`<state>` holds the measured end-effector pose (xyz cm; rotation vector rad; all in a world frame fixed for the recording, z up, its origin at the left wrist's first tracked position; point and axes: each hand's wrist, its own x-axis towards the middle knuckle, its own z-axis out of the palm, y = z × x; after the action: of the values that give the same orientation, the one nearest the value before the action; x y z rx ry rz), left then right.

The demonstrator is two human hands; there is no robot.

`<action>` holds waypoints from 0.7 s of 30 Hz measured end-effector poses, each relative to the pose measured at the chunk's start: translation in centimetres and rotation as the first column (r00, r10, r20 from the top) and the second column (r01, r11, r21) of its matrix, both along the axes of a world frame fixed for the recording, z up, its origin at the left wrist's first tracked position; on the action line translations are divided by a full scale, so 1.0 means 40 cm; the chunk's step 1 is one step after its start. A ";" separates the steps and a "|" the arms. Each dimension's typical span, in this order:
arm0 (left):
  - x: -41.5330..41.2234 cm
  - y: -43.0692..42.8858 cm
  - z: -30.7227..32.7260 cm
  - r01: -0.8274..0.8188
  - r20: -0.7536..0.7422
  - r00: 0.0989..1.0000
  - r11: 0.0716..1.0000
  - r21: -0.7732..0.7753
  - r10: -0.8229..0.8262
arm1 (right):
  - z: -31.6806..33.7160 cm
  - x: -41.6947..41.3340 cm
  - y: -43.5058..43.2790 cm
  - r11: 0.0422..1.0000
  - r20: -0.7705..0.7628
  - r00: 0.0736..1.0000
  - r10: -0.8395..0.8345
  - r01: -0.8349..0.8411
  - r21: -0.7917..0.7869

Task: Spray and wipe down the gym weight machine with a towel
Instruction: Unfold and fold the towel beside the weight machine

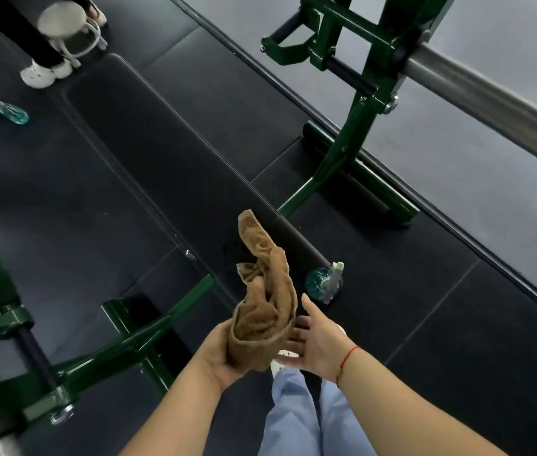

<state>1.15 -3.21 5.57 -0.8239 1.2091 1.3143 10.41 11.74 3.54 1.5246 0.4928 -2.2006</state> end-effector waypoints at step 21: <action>0.100 0.029 0.415 0.412 -0.460 0.867 0.797 0.442 -0.193 | 0.549 0.154 0.081 0.838 -0.298 0.944 0.144 0.044 0.544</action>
<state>5.14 -2.05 22.19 0.0540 1.1363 1.4730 16.56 14.96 25.51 1.3552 1.3548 -2.4061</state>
